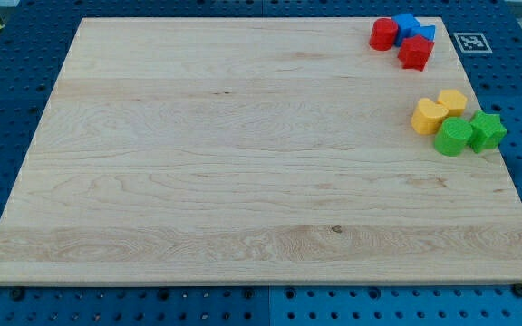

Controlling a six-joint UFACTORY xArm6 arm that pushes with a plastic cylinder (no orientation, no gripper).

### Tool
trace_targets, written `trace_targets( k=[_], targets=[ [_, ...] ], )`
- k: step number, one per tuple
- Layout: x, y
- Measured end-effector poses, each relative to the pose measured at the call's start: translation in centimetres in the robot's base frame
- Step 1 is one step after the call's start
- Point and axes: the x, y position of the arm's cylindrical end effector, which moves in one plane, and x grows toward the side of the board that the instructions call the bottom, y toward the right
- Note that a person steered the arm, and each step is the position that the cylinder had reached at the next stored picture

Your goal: Slightly move the green star downwards

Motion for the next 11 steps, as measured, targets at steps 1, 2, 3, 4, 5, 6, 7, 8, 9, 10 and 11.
trace_targets(
  k=[1,2,3,4,5,6,7,8,9,10,11],
  targets=[
    [-3.9,-0.1],
    [-3.9,-2.4],
    [-3.9,-5.7],
    [-2.8,-5.7],
    [-2.1,-5.6],
    [-1.2,-5.6],
    [-1.0,-5.5],
    [-0.6,-4.7],
    [0.0,-2.8],
    [0.1,-2.3],
    [0.1,-2.7]
  ],
)
